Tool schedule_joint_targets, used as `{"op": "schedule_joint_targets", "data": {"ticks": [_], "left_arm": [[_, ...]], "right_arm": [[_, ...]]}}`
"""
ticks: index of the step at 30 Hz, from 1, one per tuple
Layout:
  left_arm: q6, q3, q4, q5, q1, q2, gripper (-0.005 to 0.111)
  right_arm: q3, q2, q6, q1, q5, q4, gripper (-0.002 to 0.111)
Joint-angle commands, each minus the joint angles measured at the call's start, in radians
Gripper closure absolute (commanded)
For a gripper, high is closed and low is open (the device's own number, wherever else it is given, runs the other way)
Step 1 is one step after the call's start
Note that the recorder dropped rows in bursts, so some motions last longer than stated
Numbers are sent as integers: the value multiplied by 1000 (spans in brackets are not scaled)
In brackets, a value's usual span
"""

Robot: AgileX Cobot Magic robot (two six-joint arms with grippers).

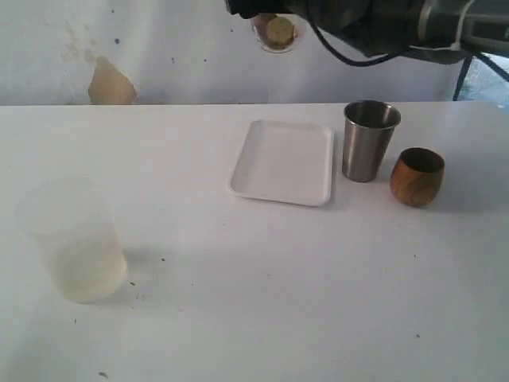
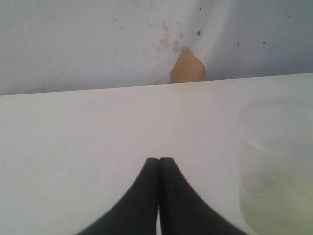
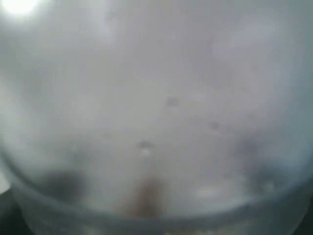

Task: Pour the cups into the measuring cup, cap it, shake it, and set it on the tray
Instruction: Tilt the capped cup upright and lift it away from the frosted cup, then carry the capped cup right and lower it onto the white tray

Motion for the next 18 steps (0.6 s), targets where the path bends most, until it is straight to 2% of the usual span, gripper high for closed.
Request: {"op": "schedule_joint_targets", "data": {"ticks": [1, 8, 12, 15, 18], "left_arm": [[-2, 0, -8, -4, -2, 2, 107], [-2, 0, -8, -4, -2, 2, 107], [-2, 0, -8, -4, -2, 2, 107], [-2, 0, -8, -4, -2, 2, 107], [-2, 0, -8, -4, -2, 2, 107]], "right_arm": [[72, -17, 160, -67, -67, -15, 108], [228, -17, 330, -124, -152, -180, 108], [310, 23, 584, -135, -293, -367, 108], [323, 101, 805, -142, -362, -508, 108], [321, 183, 938, -142, -440, -663, 108]]}}
